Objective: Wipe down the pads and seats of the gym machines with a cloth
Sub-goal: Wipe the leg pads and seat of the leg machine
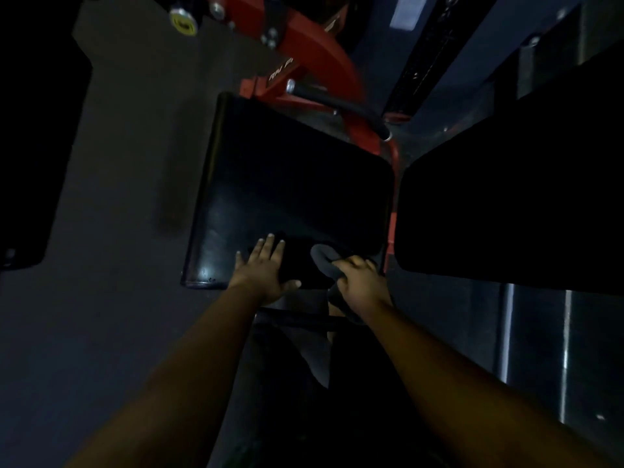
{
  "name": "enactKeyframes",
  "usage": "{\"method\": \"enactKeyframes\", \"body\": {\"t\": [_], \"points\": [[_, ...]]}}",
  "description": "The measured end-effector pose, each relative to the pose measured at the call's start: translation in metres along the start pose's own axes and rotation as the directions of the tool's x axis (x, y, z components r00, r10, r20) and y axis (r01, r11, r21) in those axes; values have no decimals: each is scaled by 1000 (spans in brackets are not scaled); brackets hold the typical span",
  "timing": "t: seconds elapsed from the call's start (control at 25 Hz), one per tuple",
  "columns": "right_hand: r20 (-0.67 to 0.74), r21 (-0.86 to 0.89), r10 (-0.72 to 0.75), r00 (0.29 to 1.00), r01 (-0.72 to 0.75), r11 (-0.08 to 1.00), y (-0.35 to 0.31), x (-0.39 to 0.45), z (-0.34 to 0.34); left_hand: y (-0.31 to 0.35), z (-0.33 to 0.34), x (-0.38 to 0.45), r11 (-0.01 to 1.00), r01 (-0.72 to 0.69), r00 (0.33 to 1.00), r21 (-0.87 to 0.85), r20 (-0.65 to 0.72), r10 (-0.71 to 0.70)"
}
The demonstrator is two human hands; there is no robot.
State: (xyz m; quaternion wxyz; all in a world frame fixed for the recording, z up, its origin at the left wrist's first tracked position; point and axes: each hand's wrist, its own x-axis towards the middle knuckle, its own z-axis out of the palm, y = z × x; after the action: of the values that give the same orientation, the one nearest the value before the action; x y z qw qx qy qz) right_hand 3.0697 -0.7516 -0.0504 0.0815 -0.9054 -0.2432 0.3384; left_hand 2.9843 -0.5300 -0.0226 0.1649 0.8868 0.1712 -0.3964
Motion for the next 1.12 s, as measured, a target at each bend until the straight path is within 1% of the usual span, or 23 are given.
{"method": "enactKeyframes", "body": {"t": [0.04,0.2,0.28,0.36,0.44,0.48,0.52,0.56,0.64,0.68,0.72,0.76,0.8,0.84,0.88,0.92,0.96,1.04,1.12], "points": [[-35,12,24,999,-24,1000,1,-13,-12,10,-6,-8,999,-33,999,-7,-11,33],[-185,107,179,966,-161,981,3,-60,-62,40,-33,-27,974,-212,976,78,-22,215],[-251,152,246,936,-212,965,1,-82,-88,49,-55,-32,946,-312,948,81,-35,316],[-364,237,316,876,-241,941,-11,-110,-114,54,-79,-37,900,-423,902,105,-43,429],[-503,331,372,780,-224,917,-29,-138,-138,61,-102,-40,850,-506,853,150,-58,518],[-562,349,363,743,-185,919,-38,-146,-149,65,-111,-38,835,-521,839,175,-73,539],[-635,351,360,683,-159,923,-48,-158,-164,72,-122,-38,807,-551,813,211,-84,577],[-715,331,351,605,-149,932,-59,-170,-180,80,-135,-38,782,-584,786,219,-90,612],[-856,237,289,428,-171,956,-75,-191,-216,105,-160,-38,747,-649,742,147,-99,664],[-903,181,249,350,-216,959,-79,-201,-234,121,-171,-40,716,-689,705,111,-124,698],[-923,142,233,306,-291,946,-79,-208,-249,136,-177,-43,685,-724,668,87,-163,727],[-911,126,267,314,-405,906,-75,-211,-263,153,-183,-45,658,-750,636,71,-197,746],[-858,109,351,375,-536,837,-65,-210,-271,167,-187,-45,646,-761,622,58,-214,753],[-765,69,457,453,-648,758,-51,-205,-277,182,-188,-44,643,-765,619,46,-223,753],[-662,13,540,520,-713,701,-35,-199,-280,195,-186,-40,645,-764,620,37,-235,748],[-591,-36,578,563,-734,678,-20,-191,-281,206,-183,-33,647,-762,624,22,-243,743],[-570,-76,574,588,-733,676,-7,-181,-283,216,-178,-23,650,-760,632,-9,-245,735],[-592,-167,526,611,-731,662,7,-163,-295,232,-164,0,662,-744,663,-97,-235,711],[-603,-273,480,636,-731,625,13,-140,-314,243,-144,20,667,-717,697,-201,-214,685]]}}
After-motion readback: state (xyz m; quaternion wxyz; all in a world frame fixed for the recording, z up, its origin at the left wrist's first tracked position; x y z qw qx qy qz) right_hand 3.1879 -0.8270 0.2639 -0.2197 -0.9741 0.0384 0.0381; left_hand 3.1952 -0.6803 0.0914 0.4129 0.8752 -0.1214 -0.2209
